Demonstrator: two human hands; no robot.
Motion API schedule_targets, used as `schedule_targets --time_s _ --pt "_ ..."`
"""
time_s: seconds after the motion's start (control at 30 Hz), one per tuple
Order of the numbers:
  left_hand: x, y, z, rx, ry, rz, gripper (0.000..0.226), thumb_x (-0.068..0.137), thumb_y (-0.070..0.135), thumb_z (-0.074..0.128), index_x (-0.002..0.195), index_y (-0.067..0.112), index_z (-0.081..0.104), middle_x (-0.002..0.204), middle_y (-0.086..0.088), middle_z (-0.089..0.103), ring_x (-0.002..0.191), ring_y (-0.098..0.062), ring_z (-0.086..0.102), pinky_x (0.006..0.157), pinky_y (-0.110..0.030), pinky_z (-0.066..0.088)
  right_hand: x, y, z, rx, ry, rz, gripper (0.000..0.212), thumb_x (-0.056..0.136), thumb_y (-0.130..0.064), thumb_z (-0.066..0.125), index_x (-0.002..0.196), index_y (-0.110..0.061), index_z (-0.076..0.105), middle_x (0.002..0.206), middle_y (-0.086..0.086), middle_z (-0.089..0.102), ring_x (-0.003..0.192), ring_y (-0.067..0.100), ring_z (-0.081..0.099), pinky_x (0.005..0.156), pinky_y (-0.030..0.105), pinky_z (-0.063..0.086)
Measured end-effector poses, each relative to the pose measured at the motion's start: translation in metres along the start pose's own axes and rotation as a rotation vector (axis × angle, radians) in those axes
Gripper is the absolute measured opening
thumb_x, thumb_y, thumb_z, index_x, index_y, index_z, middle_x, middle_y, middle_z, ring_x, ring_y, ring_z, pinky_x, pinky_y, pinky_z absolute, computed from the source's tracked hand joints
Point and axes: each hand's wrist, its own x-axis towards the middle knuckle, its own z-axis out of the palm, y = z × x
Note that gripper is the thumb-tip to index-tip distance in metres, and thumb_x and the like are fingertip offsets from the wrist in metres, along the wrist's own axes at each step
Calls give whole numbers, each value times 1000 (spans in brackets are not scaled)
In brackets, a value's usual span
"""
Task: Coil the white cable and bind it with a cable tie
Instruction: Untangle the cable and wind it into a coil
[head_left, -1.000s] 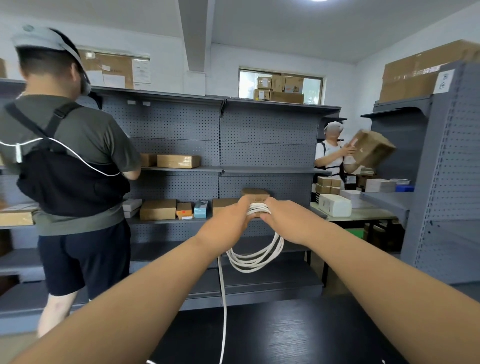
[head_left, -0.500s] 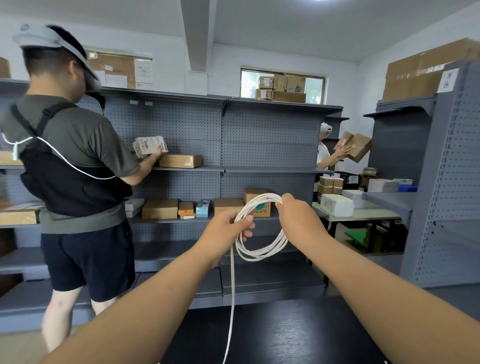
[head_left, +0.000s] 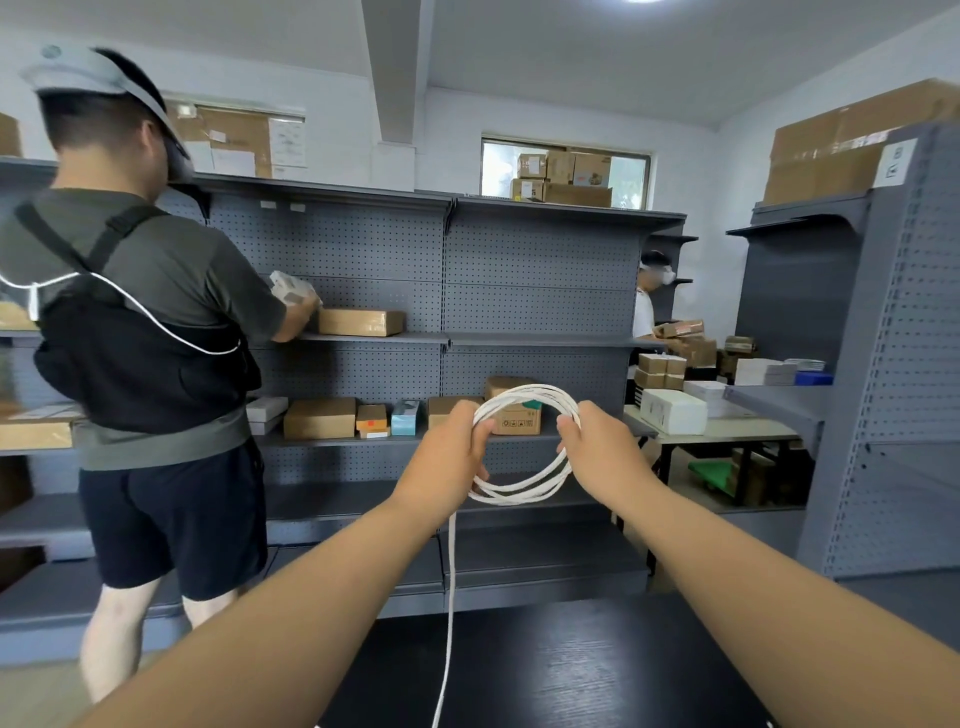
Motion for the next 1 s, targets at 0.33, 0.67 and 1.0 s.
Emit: schedule_targets --time_s 0.33,0.67,1.0 --pt "12 11 -7 616 -129 341 25 99 37 31 99 14 40 86 -6 54 62 -22 43 51 -35 30 -4 -12 -16 -648 12 -543 23 97 -31 39 112 -15 43 99 5 60 82 26 58 56 35 37" --pt "3 8 -10 192 -125 93 20 91 44 49 90 24 48 75 10 54 70 -11 53 55 -24 36 -6 -7 -13 -601 -5 -375 18 94 -9 37 111 -11 39 83 6 47 62 21 42 46 30 23" --pt "-4 11 -4 -334 -153 -165 24 96 42 40 101 23 54 97 7 60 83 -7 53 53 -22 47 0 1 -4 -235 98 -89 5 99 -18 39 94 -17 36 74 0 46 54 10 38 42 23 20"
